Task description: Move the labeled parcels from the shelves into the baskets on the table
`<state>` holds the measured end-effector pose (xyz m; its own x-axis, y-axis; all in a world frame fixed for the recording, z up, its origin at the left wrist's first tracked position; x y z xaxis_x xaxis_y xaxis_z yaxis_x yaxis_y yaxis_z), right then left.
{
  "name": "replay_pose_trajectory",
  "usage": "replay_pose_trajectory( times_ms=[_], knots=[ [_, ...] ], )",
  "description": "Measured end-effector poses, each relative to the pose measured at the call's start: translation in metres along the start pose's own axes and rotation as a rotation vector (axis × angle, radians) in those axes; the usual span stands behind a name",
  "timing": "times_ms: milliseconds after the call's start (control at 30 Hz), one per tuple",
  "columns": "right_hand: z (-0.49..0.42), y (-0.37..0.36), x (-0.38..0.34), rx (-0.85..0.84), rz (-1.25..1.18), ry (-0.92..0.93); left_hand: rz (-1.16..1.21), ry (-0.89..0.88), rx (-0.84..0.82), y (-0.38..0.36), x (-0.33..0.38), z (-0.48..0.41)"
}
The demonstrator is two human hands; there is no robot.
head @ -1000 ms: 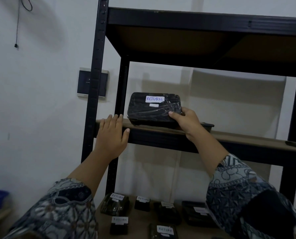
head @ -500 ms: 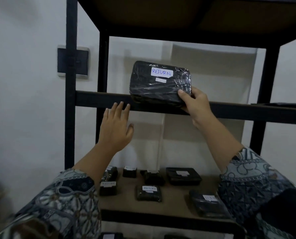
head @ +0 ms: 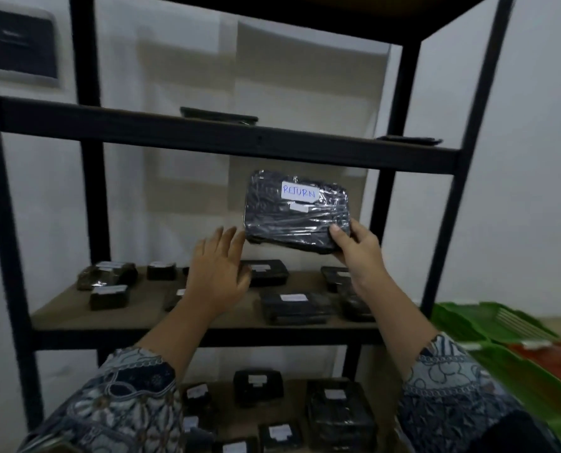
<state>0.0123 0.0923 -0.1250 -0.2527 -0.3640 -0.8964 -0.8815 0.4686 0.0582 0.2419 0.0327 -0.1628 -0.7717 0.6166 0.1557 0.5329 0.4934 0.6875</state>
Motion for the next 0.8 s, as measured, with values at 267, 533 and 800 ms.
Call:
replay_pose_trajectory(
  times_ms=[267, 533, 800],
  knots=[
    [0.027, 0.166, 0.070, 0.081, 0.101, -0.117, 0.155, -0.034, -0.106, -0.103, 0.149, 0.018],
    [0.032, 0.317, 0.121, 0.188, 0.178, -0.229, 0.278, -0.054, -0.275, -0.212, 0.282, 0.024],
    [0.022, 0.420, 0.179, 0.311, 0.275, -0.326, 0.461, -0.101, -0.379, -0.298, 0.380, 0.039]
  ],
)
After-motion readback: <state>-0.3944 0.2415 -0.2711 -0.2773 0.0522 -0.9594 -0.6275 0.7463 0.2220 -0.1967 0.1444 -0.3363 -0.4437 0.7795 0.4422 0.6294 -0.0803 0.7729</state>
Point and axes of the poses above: each hand's wrist, its own z-axis away from the middle knuckle, its own y-axis out of the back of the hand, x = y × z, the point moved 4 cm from there along -z, towards the middle knuckle, and after that the axes turned 9 degrees about z, right-handed, at the moved point
